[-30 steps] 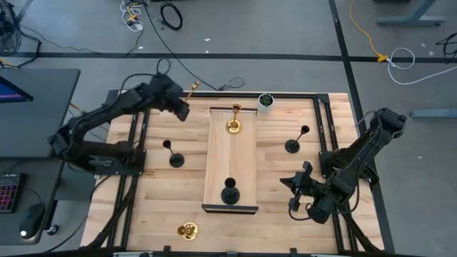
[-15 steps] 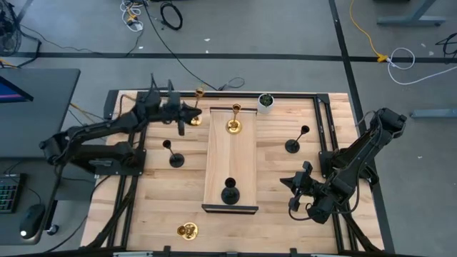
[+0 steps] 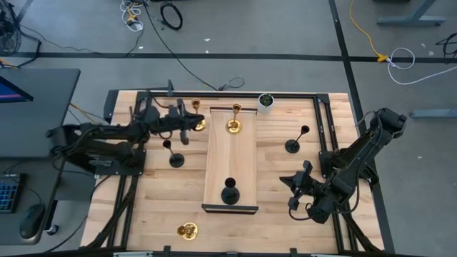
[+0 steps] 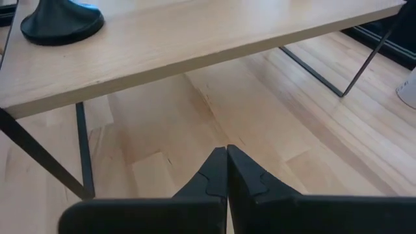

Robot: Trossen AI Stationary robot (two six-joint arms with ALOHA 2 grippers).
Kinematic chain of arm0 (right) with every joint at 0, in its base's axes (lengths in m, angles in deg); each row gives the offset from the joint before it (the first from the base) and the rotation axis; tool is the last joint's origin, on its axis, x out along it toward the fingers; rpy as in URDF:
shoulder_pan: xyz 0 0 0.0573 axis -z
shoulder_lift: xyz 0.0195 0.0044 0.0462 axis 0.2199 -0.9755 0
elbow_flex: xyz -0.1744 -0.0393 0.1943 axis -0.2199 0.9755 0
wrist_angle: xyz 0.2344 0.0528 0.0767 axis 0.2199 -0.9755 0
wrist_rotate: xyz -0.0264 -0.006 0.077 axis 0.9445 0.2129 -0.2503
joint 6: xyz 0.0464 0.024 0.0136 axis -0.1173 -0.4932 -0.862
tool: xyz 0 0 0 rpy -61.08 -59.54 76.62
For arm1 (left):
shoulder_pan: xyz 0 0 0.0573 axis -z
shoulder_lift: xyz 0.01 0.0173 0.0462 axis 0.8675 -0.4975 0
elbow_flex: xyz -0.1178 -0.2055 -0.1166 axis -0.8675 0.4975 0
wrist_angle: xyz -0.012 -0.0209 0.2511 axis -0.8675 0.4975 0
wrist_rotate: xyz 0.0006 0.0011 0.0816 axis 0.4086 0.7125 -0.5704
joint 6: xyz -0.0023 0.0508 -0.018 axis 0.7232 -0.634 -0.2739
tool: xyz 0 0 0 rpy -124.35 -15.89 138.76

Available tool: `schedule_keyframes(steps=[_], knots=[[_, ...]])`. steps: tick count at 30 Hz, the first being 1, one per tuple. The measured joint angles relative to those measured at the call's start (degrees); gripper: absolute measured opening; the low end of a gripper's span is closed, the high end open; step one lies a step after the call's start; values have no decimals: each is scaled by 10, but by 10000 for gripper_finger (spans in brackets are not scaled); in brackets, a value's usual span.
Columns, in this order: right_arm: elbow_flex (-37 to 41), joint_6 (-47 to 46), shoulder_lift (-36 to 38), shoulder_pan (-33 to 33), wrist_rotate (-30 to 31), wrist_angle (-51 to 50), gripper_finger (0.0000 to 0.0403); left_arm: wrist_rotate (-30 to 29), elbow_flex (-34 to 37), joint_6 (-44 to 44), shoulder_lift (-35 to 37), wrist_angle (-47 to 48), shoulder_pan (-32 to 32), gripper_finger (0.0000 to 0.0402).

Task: Pick & Place candle stick holders
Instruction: Put the top golden candle holder aligned with the golden candle holder on the shelf

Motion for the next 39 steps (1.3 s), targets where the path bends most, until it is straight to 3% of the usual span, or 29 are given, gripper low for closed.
schedule_keyframes(steps=[9, 21, 39], knots=[[0, 0, 0, 10, -6, 5, 0, -1, -36, -25, -119, -86, 18, 9], [0, 4, 0, 10, -5, 5, 0, 9, -37, -23, -205, -190, 18, 9], [0, 2, 0, 11, -6, 6, 0, 30, -89, -25, -295, -194, -2, 11]])
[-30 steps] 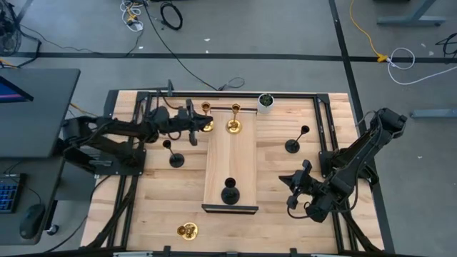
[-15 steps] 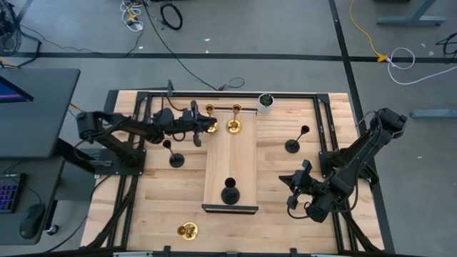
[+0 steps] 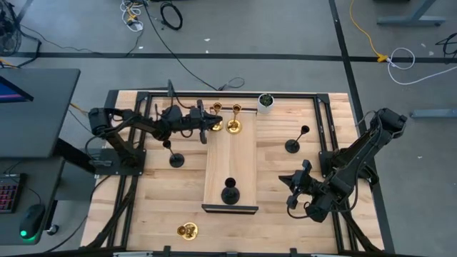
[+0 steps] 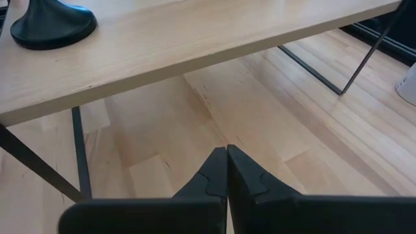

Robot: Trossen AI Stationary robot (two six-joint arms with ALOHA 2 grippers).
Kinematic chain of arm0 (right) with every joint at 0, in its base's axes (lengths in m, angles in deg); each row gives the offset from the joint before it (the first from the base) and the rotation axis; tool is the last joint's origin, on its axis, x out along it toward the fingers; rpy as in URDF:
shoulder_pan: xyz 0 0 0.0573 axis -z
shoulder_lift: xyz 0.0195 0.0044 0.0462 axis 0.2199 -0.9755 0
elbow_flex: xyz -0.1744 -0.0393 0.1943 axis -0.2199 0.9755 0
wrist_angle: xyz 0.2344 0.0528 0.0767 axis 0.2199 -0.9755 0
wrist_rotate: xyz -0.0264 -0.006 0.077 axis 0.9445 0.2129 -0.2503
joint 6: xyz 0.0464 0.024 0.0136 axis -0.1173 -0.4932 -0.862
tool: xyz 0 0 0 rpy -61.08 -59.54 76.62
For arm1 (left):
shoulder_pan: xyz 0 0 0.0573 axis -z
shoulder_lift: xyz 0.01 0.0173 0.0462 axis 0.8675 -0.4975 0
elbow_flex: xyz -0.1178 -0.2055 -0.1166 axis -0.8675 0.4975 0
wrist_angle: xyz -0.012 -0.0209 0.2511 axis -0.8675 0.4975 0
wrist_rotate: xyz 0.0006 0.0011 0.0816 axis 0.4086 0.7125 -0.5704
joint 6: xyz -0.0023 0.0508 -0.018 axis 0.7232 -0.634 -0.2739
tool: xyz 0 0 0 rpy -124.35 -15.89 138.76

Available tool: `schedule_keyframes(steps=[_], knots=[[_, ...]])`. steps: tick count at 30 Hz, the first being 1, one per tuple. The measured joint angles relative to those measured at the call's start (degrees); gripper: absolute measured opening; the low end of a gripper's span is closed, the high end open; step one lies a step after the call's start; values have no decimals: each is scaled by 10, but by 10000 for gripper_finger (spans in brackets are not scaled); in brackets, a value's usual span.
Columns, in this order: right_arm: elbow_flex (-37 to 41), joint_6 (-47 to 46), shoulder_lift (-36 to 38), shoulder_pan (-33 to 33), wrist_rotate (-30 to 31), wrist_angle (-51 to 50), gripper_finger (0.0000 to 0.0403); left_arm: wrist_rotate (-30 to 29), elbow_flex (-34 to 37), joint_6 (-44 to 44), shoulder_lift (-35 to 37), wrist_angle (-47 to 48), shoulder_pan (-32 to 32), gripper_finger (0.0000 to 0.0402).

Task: Pick & Place candle stick holders
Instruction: Put the top golden candle holder aligned with the golden candle holder on the shelf

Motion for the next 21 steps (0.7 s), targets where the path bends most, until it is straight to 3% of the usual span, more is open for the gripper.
schedule_keyframes(steps=[21], knots=[[0, 7, 0, 0, 7, 0, 0, 11, 0, 13, -1, -2, 4, 12]])
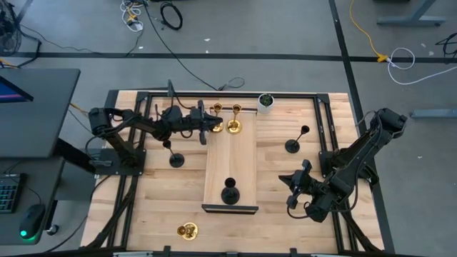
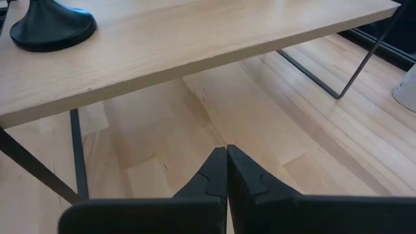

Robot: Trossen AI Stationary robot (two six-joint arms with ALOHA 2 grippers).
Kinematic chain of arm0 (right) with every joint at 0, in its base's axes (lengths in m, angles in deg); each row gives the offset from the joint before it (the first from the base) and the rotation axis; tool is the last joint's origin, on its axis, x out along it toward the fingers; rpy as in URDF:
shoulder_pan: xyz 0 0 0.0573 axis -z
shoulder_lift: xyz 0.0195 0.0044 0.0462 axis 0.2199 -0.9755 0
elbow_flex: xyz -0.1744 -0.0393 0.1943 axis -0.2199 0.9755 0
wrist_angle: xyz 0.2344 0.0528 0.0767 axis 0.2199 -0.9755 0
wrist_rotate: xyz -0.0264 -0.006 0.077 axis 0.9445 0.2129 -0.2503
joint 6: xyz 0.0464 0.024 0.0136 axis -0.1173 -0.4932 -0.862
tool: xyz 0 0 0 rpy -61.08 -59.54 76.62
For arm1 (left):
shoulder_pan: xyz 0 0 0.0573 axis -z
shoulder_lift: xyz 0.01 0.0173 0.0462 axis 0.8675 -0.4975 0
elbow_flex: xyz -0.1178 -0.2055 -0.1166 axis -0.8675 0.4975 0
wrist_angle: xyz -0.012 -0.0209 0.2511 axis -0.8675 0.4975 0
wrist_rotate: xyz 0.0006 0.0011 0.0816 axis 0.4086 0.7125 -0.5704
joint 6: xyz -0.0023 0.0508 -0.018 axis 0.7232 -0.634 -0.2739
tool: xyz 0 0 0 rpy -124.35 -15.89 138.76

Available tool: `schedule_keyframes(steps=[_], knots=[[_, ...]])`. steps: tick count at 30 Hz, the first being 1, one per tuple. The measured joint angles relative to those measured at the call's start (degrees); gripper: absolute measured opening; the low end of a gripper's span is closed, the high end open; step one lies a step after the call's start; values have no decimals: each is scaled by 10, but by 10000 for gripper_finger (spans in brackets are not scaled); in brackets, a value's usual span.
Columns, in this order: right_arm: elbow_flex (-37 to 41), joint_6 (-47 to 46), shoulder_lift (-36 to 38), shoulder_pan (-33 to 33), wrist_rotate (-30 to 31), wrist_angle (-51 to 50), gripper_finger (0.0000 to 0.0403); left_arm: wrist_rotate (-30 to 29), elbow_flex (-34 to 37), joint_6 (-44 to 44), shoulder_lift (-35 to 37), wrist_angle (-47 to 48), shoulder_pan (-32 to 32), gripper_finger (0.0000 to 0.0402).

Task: Pick & Place candle stick holders
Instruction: Put the top golden candle holder aligned with the golden candle holder on the shelf

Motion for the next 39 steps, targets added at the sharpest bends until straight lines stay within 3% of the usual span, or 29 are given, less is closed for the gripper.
schedule_keyframes(steps=[8, 16, 33, 39], knots=[[0, 0, 0, 1, 0, 0, 0, -3, 0, -1, 0, -1, 0, 11], [0, 0, 0, 1, 0, 4, 0, -3, -1, 13, 0, -1, 0, 48], [0, 0, 0, 1, 0, 4, 0, -2, -1, 13, 0, -12, 0, 56], [0, 0, 0, 1, 0, 4, 0, -1, -1, 13, 2, -14, 0, 98]])
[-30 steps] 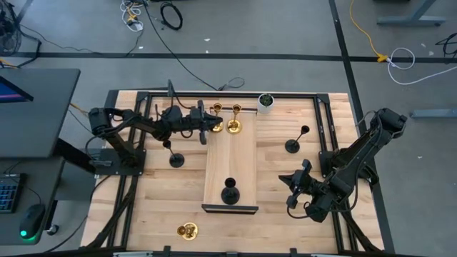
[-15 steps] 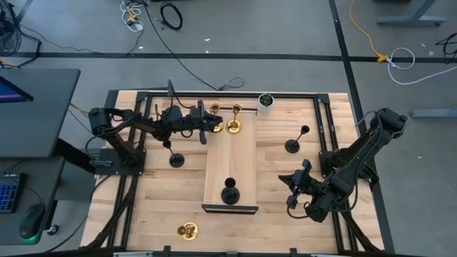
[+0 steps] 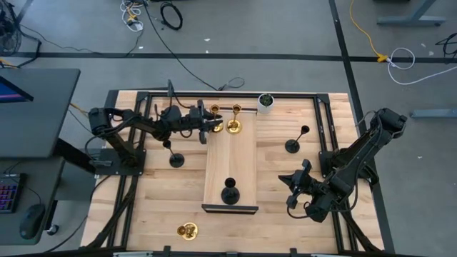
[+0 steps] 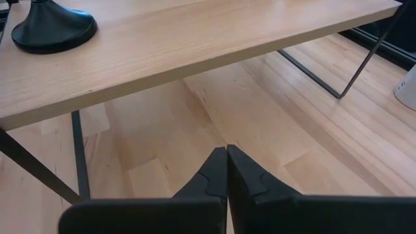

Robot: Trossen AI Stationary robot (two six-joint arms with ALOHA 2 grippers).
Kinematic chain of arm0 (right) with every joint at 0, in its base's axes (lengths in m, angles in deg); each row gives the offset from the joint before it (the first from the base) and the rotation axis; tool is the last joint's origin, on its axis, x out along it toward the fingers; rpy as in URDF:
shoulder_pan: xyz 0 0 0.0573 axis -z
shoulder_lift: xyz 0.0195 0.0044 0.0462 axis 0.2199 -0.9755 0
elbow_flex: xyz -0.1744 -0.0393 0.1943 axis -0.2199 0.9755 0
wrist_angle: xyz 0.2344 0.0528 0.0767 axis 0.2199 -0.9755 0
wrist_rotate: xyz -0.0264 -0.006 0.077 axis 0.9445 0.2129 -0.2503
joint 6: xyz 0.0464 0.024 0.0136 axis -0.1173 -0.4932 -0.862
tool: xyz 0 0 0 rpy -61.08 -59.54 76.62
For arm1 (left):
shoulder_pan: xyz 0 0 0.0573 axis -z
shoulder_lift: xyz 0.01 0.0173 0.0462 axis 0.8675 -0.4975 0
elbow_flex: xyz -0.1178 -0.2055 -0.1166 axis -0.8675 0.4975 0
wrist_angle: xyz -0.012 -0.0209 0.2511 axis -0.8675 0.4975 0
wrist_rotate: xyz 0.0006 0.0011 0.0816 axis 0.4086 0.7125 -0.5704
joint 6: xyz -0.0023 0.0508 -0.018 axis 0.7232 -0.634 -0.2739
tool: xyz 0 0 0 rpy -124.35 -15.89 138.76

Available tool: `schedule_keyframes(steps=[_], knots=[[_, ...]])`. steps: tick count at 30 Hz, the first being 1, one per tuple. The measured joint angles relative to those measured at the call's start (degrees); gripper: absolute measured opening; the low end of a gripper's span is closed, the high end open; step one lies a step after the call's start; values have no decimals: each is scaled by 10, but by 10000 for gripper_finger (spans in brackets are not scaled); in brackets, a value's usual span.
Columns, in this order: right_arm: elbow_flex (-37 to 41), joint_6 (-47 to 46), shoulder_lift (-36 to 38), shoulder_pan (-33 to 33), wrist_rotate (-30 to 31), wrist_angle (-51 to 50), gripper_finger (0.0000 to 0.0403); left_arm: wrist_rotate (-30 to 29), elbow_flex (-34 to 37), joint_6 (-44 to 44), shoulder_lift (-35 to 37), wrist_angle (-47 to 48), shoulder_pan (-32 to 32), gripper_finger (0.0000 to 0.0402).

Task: Pick & Place candle stick holders
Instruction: Put the top golden candle holder aligned with the golden candle holder on the shelf, then put the golden candle holder aligned with the golden candle holder on the shelf

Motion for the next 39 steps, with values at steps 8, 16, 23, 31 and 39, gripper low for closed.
schedule_keyframes(steps=[8, 16, 23, 31, 39], knots=[[0, 0, 0, 0, 0, 0, 0, 22, 0, -1, 0, 1, -1, 184], [0, 0, 0, 0, 0, 1, 0, 31, 0, 16, 25, 2, -17, 226], [0, 0, 0, 0, 0, 2, 0, 50, 0, 15, 76, 77, -35, 223], [0, 2, 0, 0, 0, 2, 0, 47, 1, -12, 193, 243, -43, 224], [0, 2, 0, 0, 0, 5, 0, 44, 0, -42, 346, 427, -43, 225]])
